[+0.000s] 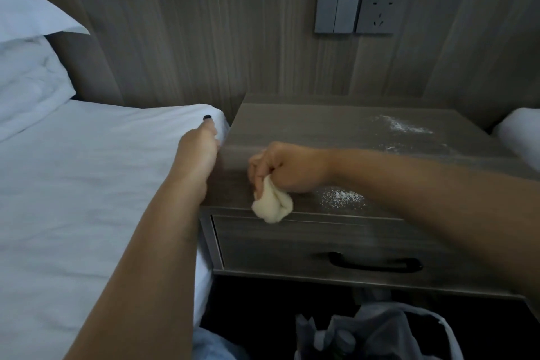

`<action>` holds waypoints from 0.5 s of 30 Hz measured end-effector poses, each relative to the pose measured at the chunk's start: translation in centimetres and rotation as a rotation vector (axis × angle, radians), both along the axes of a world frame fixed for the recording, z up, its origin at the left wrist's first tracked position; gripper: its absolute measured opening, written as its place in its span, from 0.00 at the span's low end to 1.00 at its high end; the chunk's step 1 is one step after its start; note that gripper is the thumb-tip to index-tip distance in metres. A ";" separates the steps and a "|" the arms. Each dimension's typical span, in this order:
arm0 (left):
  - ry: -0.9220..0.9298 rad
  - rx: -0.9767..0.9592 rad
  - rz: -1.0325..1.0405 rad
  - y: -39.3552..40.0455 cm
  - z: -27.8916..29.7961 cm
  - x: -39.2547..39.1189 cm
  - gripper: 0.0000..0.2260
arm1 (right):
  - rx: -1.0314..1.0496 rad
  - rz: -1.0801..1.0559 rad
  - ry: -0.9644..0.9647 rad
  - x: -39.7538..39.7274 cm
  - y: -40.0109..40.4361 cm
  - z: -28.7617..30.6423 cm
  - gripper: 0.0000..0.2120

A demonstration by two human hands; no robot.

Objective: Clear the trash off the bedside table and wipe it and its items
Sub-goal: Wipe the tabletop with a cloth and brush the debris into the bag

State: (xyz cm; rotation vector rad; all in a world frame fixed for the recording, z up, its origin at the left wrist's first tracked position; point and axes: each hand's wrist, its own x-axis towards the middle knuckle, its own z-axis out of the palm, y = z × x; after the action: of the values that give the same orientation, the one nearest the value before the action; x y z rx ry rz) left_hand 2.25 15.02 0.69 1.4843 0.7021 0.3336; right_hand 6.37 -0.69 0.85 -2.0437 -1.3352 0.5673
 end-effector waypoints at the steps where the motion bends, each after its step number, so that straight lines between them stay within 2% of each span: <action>1: 0.023 0.058 -0.013 -0.2 0.1 0.0 0.23 | -0.037 0.005 -0.009 0.2 -0.2 0.4 0.25; 4: 0.010 0.070 -0.028 0.0 0.3 -0.2 0.23 | -0.127 -0.021 -0.023 1.3 1.3 2.1 0.25; 8: 0.009 0.105 0.033 0.7 0.4 -0.5 0.22 | 0.005 -0.195 -0.004 1.3 4.6 2.0 0.26; 11: 0.044 0.214 0.041 0.6 0.1 0.0 0.23 | 0.025 -0.202 0.028 1.2 5.1 0.2 0.23; 15: 0.056 0.321 0.009 0.0 -0.4 0.2 0.25 | 0.021 -0.136 0.031 1.7 1.3 -0.3 0.24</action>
State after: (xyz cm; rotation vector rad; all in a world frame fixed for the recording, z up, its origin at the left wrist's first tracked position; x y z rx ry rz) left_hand 2.40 14.99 0.26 1.8002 0.7235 0.4274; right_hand 8.06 0.60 0.55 -2.0812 -1.1688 0.5193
